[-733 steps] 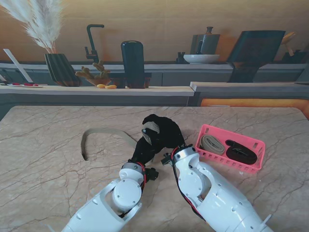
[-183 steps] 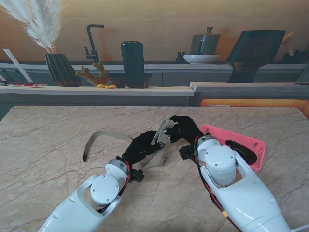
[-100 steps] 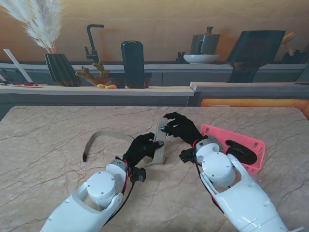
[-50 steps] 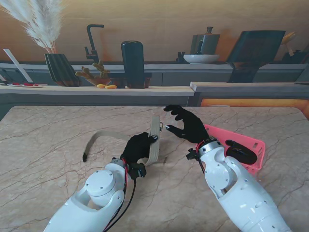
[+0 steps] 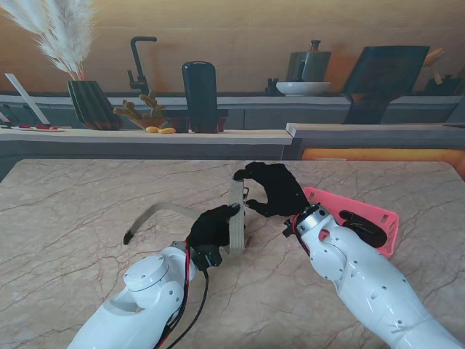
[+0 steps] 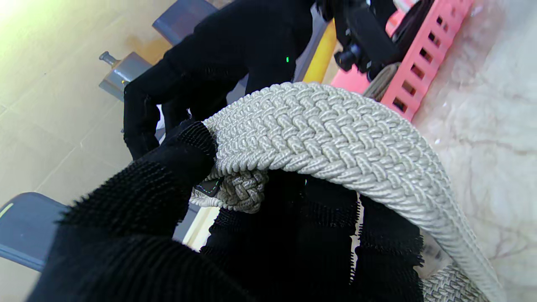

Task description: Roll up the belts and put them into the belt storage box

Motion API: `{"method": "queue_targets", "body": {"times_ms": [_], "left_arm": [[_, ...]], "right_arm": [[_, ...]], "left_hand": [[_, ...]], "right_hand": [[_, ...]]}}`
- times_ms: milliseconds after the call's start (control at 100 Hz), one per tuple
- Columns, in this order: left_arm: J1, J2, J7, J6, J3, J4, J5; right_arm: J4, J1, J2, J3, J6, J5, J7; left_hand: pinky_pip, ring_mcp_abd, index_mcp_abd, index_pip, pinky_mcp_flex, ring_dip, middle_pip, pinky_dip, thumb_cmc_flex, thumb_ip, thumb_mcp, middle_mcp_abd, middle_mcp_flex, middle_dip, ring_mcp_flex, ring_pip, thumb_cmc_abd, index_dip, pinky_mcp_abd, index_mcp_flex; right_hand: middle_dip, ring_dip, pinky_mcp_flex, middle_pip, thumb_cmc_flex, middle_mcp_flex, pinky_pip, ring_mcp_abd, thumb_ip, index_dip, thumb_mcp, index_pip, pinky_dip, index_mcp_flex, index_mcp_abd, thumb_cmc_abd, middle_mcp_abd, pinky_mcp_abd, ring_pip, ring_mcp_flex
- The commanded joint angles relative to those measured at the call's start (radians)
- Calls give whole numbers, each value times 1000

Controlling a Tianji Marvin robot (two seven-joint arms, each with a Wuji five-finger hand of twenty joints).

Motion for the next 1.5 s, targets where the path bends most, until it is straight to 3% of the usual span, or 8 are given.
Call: {"method": "queue_targets", "body": {"times_ms": [0,180,230,380,630,1030,1240,1490], "left_arm": [[11,-3,-14,16,-1,-19,-17],[12,-5,-6,36,-3,-26,-45],[11,-6,-1,36,-2,-26,-43],[12,-10,21,32,-1,-30,-38],[1,-16,62,32,4,-22,45],[-3,-11,113,-8,9,0,345],[-15,-8,129,-131,43,49,469],[-55,-4,133,-320,102,150,616]], "right_arm": [[10,16,-6,-14,-17,-9,-13],[44,35,-15,-42,-34,4,-35],[50,37,-18,-44,-39,11,-37],[64,43,-22,-54,-55,20,-44],[67,43,-31,-60,-63,42,-40],[9,-14,-48,-17,48,88,-70],[-20,-38,-71,-6,123,179,-47],[-52,-58,-115,-10,234,348,-24]], "left_hand": [[40,-8,-41,150,0,-12,54,15,54,15,8,23,46,-10,35,12,72,23,28,71],[31,-5,-40,147,-9,-16,52,13,60,20,-3,24,37,-11,25,8,79,30,28,65],[30,-7,-43,146,-9,-16,51,13,62,22,-4,24,35,-11,23,7,80,31,28,62],[23,-7,-46,140,-16,-19,46,11,61,25,-9,23,25,-14,12,0,84,33,23,56],[-7,11,-69,93,-71,-28,8,7,53,25,-52,33,-20,-28,-45,-36,93,11,14,32],[-183,114,-41,-395,-353,-12,-239,-1,-126,102,-503,74,-392,-76,-399,-239,241,-3,32,-166],[-396,3,-110,-523,-487,-162,-433,-126,-198,116,-602,2,-675,-186,-716,-581,273,-62,-108,-346],[-600,-115,-167,-563,-531,-292,-504,-246,-290,117,-595,-60,-840,-271,-825,-767,200,-123,-241,-497]], "right_hand": [[4,-14,-22,22,-19,-25,38,-10,-11,-15,-5,25,-23,28,-29,50,-3,-26,23,-27],[3,-12,15,23,-6,162,79,-32,-9,-19,-33,79,-44,232,-30,111,-83,-23,54,47],[6,-11,33,8,31,269,101,-44,-93,-140,-81,147,-67,309,-39,116,-108,-23,66,88],[-1,9,72,1,78,490,126,-69,-114,-267,-184,277,-79,500,-44,202,-149,-14,106,179],[-4,56,121,9,107,653,140,-85,-110,-307,-174,289,-77,658,31,198,-132,7,173,275],[14,88,118,43,128,636,158,-66,-117,-284,-154,292,-75,664,63,197,-108,26,224,268],[19,95,111,58,142,629,171,-45,-108,-274,-153,290,-79,668,94,197,-87,48,243,267],[25,108,121,82,155,620,198,-22,-93,-264,-152,281,-80,674,129,198,-60,66,278,278]]}}
